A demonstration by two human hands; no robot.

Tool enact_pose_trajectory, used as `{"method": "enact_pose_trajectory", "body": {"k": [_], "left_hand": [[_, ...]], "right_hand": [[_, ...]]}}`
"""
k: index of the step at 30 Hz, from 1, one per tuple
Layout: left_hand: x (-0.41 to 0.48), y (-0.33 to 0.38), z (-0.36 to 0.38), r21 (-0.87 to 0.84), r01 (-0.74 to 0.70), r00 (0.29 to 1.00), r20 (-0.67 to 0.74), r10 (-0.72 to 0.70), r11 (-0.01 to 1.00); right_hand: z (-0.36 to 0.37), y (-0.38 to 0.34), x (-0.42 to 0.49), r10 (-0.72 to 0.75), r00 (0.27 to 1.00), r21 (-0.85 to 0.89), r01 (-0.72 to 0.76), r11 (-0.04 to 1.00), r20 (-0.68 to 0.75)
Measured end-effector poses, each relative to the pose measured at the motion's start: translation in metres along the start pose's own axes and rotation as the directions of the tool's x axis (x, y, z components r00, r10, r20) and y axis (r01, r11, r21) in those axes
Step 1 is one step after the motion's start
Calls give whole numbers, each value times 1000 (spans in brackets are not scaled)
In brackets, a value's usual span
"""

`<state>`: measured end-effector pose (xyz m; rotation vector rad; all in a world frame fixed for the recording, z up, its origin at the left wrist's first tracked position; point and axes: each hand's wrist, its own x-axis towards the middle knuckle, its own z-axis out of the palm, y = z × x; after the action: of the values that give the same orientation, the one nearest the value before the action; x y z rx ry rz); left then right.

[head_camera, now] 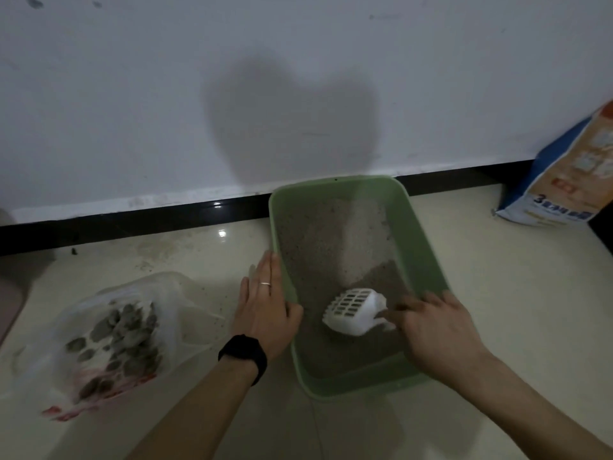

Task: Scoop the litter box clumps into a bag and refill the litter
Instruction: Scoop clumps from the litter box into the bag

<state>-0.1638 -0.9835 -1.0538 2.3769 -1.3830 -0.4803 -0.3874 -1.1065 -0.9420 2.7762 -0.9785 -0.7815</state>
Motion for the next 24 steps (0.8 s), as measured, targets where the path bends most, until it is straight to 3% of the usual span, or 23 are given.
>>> {"method": "enact_pose_trajectory", "body": {"k": [4, 9, 13, 18, 21, 24], "left_hand": [[1, 2, 4, 18, 36, 999, -14, -36, 999], [-1, 3, 3, 43, 43, 999, -10, -43, 998], [-2, 4, 1, 69, 55, 998, 2, -55, 996], [-2, 4, 2, 66, 54, 998, 24, -56, 996], [-2, 3, 4, 45, 52, 999, 9, -53, 998], [-3, 3, 5, 14, 47, 999, 5, -47, 999]], "right_hand": [[-4, 31, 4, 170, 980, 127, -157, 980, -105], [-14, 47, 69, 334, 901, 227, -277, 934, -276], [-23, 42, 116, 416, 901, 116, -403, 908, -124], [-18, 32, 93, 365, 931, 16, -365, 931, 13], [-13, 23, 51, 320, 938, 63, -330, 942, 132], [-10, 28, 19, 257, 936, 274, -320, 907, 242]]}}
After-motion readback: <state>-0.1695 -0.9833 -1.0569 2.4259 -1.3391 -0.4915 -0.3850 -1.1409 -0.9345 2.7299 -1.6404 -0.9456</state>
